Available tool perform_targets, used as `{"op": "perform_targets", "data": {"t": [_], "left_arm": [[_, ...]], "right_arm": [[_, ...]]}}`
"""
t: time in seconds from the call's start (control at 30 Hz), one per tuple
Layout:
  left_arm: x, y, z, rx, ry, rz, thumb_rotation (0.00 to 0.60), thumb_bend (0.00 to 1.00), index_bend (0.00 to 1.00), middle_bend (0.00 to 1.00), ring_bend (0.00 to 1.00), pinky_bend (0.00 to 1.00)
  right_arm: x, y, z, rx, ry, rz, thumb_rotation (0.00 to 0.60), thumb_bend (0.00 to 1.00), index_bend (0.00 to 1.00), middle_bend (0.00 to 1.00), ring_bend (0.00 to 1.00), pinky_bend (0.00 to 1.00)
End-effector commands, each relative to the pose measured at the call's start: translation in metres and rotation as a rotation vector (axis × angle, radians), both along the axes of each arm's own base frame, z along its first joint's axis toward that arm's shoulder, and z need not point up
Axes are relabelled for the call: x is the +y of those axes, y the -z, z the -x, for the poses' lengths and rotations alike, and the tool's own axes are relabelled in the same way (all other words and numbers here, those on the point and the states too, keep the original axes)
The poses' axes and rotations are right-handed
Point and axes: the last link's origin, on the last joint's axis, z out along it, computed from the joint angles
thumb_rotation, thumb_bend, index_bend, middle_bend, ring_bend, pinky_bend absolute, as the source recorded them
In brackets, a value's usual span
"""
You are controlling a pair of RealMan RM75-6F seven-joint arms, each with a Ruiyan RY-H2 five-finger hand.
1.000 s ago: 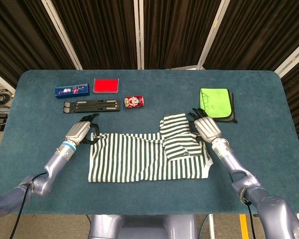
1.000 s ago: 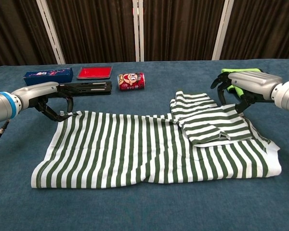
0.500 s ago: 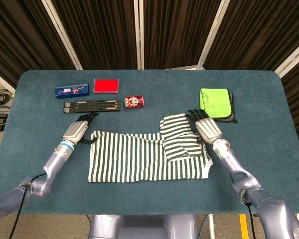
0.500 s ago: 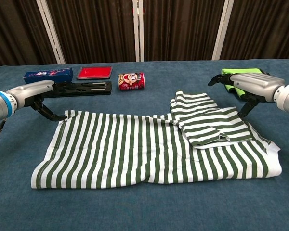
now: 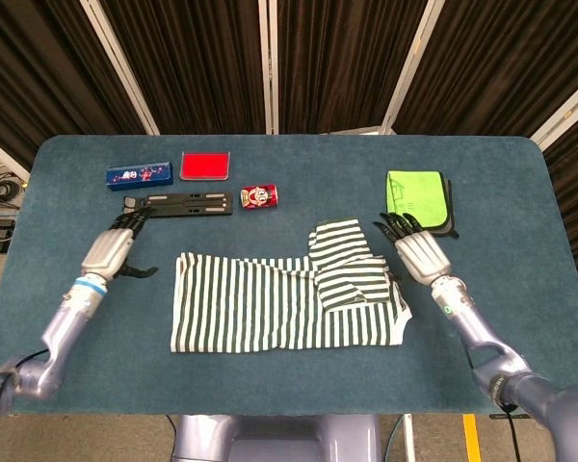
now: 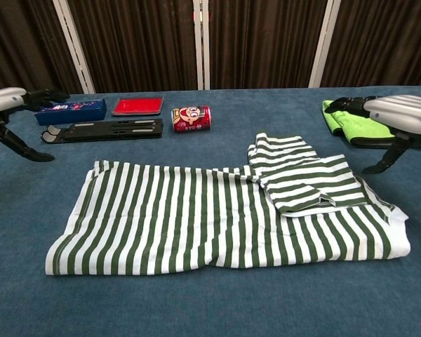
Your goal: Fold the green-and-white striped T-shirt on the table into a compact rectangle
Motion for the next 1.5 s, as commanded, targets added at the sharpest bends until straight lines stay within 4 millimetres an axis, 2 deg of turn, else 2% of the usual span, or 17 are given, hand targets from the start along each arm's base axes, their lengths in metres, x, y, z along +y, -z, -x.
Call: {"op": "perform_targets", "data": {"t": [0.03,0.13,0.3,0.43,0.5,0.77,1.0,1.23,1.5], "left_arm": [[-0.021,-0.031,0.011,0.051,0.006,-0.091,0.600,0.00,0.00,0.00,0.00,0.00],[-0.040,-0.052,0.019,0.154,0.008,-0.201,0.600,0.00,0.00,0.00,0.00,0.00],[-0.079,-0.075,0.016,0.176,-0.062,-0.339,0.600,0.00,0.00,0.00,0.00,0.00],[-0.105,-0.089,0.012,0.171,-0.123,-0.364,0.600,0.00,0.00,0.00,0.00,0.00],[-0.110,-0.092,0.012,0.171,-0.139,-0.359,0.600,0.00,0.00,0.00,0.00,0.00],[-0.111,-0.099,0.014,0.181,-0.148,-0.349,0.600,0.00,0.00,0.00,0.00,0.00],[-0.106,-0.095,0.017,0.197,-0.159,-0.332,0.600,0.00,0.00,0.00,0.00,0.00],[-0.103,-0.090,0.021,0.213,-0.164,-0.325,0.600,0.00,0.00,0.00,0.00,0.00],[-0.101,-0.086,0.022,0.222,-0.160,-0.319,0.600,0.00,0.00,0.00,0.00,0.00]], "right_arm": [[0.009,-0.025,0.004,0.038,0.002,0.029,0.600,0.00,0.00,0.00,0.00,0.00],[0.006,-0.034,0.000,0.043,0.005,0.039,0.600,0.00,0.01,0.00,0.00,0.00],[-0.012,-0.042,-0.015,0.052,0.016,0.044,0.600,0.00,0.03,0.00,0.00,0.00],[-0.032,-0.038,-0.033,0.041,0.040,0.024,0.600,0.00,0.08,0.00,0.00,0.00],[-0.040,-0.033,-0.041,0.038,0.047,0.010,0.600,0.00,0.11,0.00,0.00,0.00],[-0.076,-0.002,-0.086,0.011,0.075,-0.029,0.600,0.01,0.30,0.00,0.00,0.00],[-0.098,0.039,-0.114,0.049,0.123,-0.071,0.600,0.09,0.37,0.00,0.00,0.00],[-0.106,0.068,-0.126,0.070,0.147,-0.092,0.600,0.17,0.42,0.00,0.00,0.00],[-0.112,0.081,-0.127,0.063,0.195,-0.099,0.600,0.23,0.43,0.00,0.00,0.00]]}}
